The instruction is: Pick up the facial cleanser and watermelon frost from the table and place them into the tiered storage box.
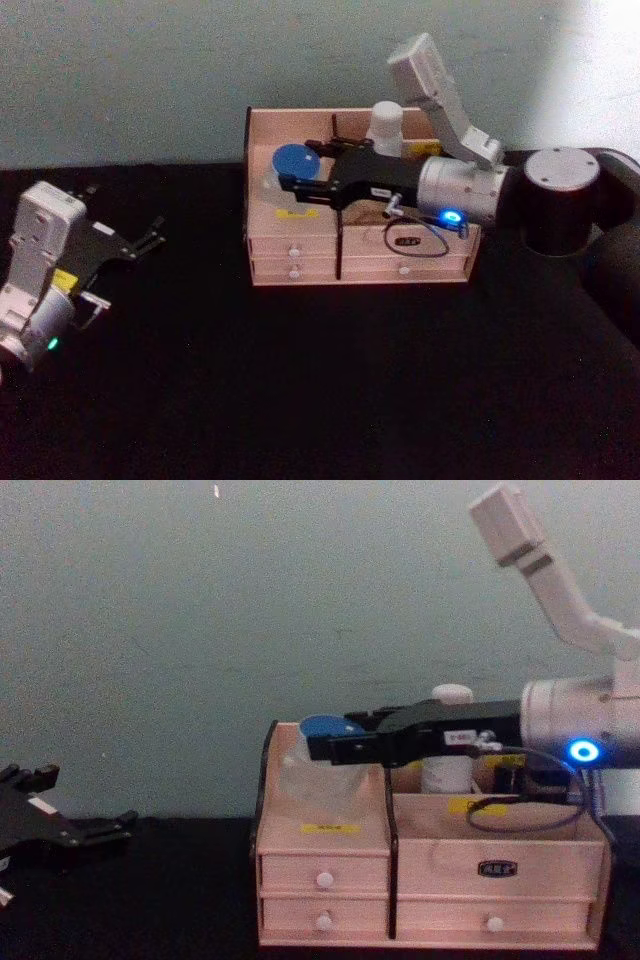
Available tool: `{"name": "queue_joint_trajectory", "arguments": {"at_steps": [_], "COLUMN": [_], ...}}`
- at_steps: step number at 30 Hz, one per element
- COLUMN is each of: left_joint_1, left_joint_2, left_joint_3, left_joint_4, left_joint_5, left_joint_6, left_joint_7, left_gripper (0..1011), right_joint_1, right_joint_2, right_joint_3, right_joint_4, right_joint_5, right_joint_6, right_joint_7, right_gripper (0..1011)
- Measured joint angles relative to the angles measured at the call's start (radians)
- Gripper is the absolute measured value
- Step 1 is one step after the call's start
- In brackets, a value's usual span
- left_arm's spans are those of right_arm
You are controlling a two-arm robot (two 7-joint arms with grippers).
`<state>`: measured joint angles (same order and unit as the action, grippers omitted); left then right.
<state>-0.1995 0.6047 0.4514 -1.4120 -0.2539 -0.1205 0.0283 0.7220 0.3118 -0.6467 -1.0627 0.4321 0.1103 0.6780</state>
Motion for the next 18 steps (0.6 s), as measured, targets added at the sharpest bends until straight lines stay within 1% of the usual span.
{"name": "queue_joint_trajectory", "arguments": {"at_steps": [9,12,18], "left_joint_1": [0.0,0.0,0.0], "left_joint_2": [0.0,0.0,0.0], "left_joint_3": [0.0,0.0,0.0], "left_joint_4": [0.0,0.0,0.0], "left_joint_5": [0.0,0.0,0.0], "left_joint_6": [0.0,0.0,0.0], "left_joint_7": [0.0,0.0,0.0], "left_gripper": [1001,1001,1001], "right_joint_1": [0.05,0.063,0.075], "right_joint_2": [-0.066,-0.082,-0.1], "right_joint_3": [-0.005,-0.005,0.002], "right_joint_4": [0.11,0.14,0.174], "right_joint_5": [-0.03,-0.043,-0.062], "right_joint_6": [0.0,0.0,0.006], "right_joint_7": [-0.02,-0.028,-0.039], "right_gripper": [706,706,706]}}
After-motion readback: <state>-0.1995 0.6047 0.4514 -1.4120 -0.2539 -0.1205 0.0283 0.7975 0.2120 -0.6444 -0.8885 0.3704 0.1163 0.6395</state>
